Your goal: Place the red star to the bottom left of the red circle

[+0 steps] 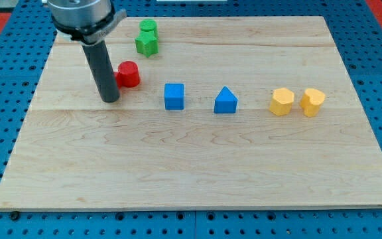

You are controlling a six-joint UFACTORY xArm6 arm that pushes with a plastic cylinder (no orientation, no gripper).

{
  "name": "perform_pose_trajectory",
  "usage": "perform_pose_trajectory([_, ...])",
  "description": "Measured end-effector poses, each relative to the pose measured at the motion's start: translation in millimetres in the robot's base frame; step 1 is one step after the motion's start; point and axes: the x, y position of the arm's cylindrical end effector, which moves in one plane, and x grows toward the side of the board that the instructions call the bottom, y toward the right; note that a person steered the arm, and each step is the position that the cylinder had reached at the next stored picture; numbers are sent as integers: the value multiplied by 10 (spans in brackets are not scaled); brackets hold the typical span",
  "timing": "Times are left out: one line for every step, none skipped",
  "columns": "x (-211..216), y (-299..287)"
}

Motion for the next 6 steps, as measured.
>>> perform_pose_trajectory([-222, -498])
perform_pose_trajectory([-675, -1339])
perform_pose_trajectory([-1025, -916])
perform_pose_trajectory([-722, -447])
perform_pose_trajectory([-407, -295])
perform_pose_trajectory([-244, -164])
